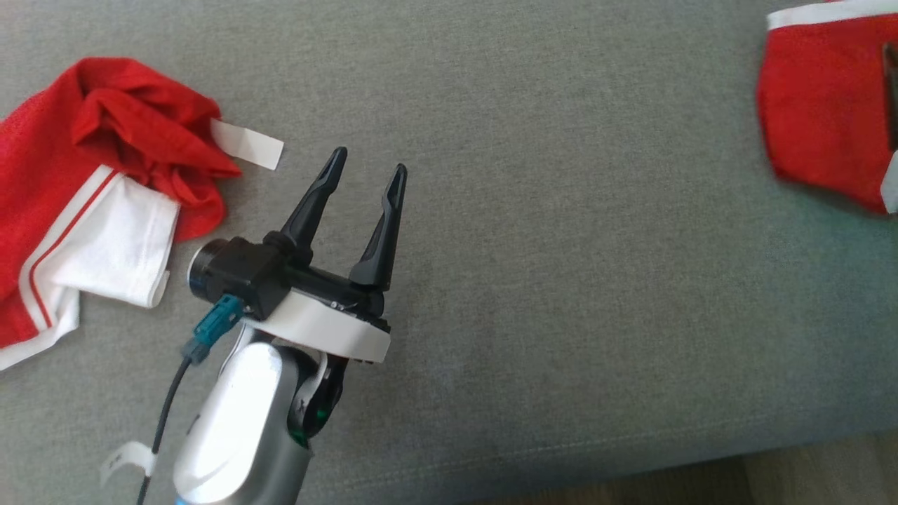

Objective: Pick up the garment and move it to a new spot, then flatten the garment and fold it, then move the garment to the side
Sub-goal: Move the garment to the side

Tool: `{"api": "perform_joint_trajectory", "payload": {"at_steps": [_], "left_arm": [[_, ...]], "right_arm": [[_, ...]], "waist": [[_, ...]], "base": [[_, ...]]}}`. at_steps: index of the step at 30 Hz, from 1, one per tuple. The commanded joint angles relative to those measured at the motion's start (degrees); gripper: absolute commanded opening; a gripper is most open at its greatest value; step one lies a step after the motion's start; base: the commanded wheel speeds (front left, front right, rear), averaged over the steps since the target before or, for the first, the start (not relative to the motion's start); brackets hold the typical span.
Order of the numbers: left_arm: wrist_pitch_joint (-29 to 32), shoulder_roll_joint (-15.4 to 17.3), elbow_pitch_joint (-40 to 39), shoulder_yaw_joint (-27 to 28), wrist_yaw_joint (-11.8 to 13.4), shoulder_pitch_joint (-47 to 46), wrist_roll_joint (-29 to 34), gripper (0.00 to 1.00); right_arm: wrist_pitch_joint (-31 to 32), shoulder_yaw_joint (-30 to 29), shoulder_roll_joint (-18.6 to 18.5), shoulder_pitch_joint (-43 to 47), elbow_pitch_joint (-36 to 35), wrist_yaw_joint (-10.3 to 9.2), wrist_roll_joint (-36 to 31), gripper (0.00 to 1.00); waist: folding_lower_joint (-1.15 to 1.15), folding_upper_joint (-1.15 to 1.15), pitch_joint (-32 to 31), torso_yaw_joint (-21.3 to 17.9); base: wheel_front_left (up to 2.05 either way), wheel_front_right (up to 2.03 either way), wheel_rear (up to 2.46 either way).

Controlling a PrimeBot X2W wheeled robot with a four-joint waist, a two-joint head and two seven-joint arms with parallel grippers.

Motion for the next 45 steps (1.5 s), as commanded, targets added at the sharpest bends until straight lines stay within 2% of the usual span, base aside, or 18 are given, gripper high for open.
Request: {"api": "perform_joint_trajectory", "payload": {"at_steps": [1,10,20,25,30,35,45], "left_arm": [[-0.34,0.31,-1.49,2.08,0.50,-0.26,-0.57,1.00],[-0.34,0.31,-0.91,2.20,1.43,1.01,-1.81,1.00],[-0.34,0.30,-1.17,5.00,3.62,5.27,-2.44,1.00],[-0.34,0.30,-1.11,7.08,4.20,8.36,-1.83,1.00],[-0.34,0.30,-0.79,9.16,4.42,11.81,-1.52,1.00],[-0.34,0.30,-1.47,10.04,4.62,14.33,-1.78,1.00],[-0.34,0.30,-2.59,10.45,5.30,15.56,-2.33,1.00]], "right_arm": [[0.07,0.04,-0.67,0.37,-2.51,-0.05,0.50,1.00],[-0.98,0.07,4.48,0.59,-8.26,-0.05,1.52,1.00],[-6.03,1.54,19.29,7.46,-14.65,-0.05,4.47,1.00],[-9.54,0.71,24.56,13.93,-15.45,-0.05,3.61,1.00],[-12.05,-0.26,26.28,20.69,-16.06,-0.05,3.36,1.00],[-13.51,0.64,26.38,26.65,-17.22,-0.05,7.39,1.00],[-14.01,0.31,26.40,31.20,-19.56,-0.05,8.02,1.00]], "waist": [[0.00,0.00,-0.17,0.29],[0.00,0.00,-3.31,1.50],[0.00,0.00,-11.28,4.63],[0.00,0.00,-14.53,6.55],[0.00,0.00,-17.26,7.66],[0.00,0.00,-18.81,8.13],[0.00,0.00,-19.11,7.85]], "base": [[0.00,0.00,0.00],[0.00,0.00,0.00],[0.00,0.00,0.00],[0.00,0.00,0.00],[0.00,0.00,0.00],[0.00,0.00,0.00],[0.00,0.00,0.00]]}}
